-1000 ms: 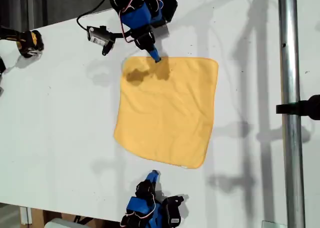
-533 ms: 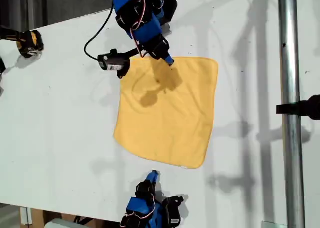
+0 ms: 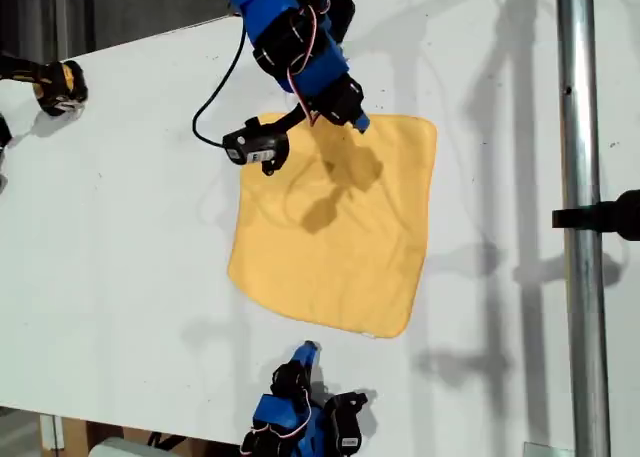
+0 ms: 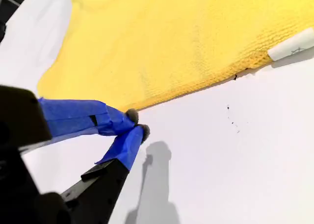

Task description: Grasp corners of a towel and fold twice.

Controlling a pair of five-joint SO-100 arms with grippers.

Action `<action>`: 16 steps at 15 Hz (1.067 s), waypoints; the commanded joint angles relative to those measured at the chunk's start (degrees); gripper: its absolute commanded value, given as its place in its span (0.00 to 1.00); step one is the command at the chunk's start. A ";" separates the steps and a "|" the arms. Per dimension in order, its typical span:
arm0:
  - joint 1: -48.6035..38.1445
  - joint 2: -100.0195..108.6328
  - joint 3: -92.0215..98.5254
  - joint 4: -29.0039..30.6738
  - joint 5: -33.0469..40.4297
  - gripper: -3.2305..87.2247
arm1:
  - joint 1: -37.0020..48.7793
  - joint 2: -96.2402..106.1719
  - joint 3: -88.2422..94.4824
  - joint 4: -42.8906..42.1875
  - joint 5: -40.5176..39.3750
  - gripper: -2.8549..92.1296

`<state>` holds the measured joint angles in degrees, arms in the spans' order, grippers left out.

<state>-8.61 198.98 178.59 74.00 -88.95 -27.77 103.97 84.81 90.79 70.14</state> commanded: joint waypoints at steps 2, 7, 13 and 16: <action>-0.62 0.26 0.18 0.44 -0.79 0.02 | -2.02 0.35 -3.52 0.00 -0.97 0.27; -0.44 0.26 0.18 0.44 -0.97 0.02 | -2.72 0.26 -4.57 2.20 -2.20 0.40; -0.09 0.26 0.18 0.44 -1.41 0.02 | -3.87 -11.16 -0.26 2.99 2.64 0.43; -0.09 0.26 0.18 0.44 -1.49 0.02 | -6.50 -12.48 3.78 -2.02 7.73 0.42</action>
<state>-8.61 198.98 178.59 74.00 -89.65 -33.05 91.05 88.42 90.35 75.76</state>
